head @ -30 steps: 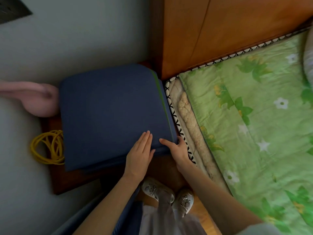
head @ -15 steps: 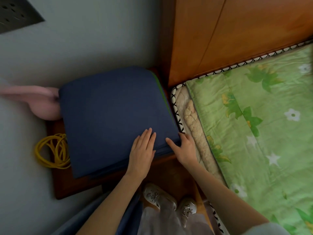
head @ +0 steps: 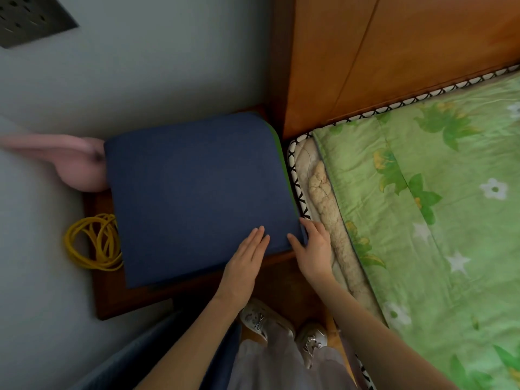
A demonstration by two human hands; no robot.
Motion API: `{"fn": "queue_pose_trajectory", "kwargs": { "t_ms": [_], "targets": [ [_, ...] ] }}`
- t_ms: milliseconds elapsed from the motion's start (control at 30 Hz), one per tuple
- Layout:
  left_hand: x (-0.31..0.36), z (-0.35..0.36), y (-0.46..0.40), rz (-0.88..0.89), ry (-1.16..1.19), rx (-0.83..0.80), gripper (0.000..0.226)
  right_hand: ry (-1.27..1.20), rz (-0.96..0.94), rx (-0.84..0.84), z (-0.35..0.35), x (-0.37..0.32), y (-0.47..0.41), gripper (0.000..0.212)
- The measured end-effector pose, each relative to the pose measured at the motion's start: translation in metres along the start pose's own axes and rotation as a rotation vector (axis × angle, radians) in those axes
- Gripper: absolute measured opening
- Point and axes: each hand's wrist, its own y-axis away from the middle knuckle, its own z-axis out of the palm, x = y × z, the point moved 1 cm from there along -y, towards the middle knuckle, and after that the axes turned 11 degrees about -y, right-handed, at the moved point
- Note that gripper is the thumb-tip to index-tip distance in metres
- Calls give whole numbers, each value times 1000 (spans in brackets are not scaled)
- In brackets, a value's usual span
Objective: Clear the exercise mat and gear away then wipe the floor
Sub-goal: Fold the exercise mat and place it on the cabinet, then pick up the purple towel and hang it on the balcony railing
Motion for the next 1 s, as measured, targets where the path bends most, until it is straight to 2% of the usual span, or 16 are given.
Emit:
{"fn": "queue_pose_trajectory", "kwargs": {
  "t_ms": [133,267,367,433,500,567,600,667,733,767,867,1000],
  "targets": [
    [3,12,-4,-62,40,-58,81,128,-22,-9,5,5,-5,48],
    [0,12,-7,-16,-35,-137,74,171,32,-44,4,-3,-6,47],
    [0,-8,-6,-3,-119,-192,69,234,57,-112,-7,-18,-2,43],
    [3,-25,-4,-8,-74,-246,67,258,36,-103,-22,-34,4,35],
    [8,-50,-1,-69,66,-249,73,225,2,-79,-42,-50,12,27],
    [14,-81,-2,-188,304,-114,49,145,-22,-53,-65,-68,23,23],
    [18,-98,-2,-280,454,-26,39,98,-38,-37,-77,-76,28,22],
    [24,-134,-3,-564,781,114,39,-6,-69,-10,-103,-95,42,20],
    [30,-176,-3,-817,1032,153,35,-125,-84,-5,-131,-112,61,16],
    [34,-198,-2,-875,1112,161,31,-203,-83,-7,-147,-120,72,14],
    [47,-258,12,-879,1332,201,23,-439,-60,4,-195,-145,106,25],
    [82,-329,37,-708,1569,189,23,-741,-44,57,-260,-173,158,17]
  ]
}}
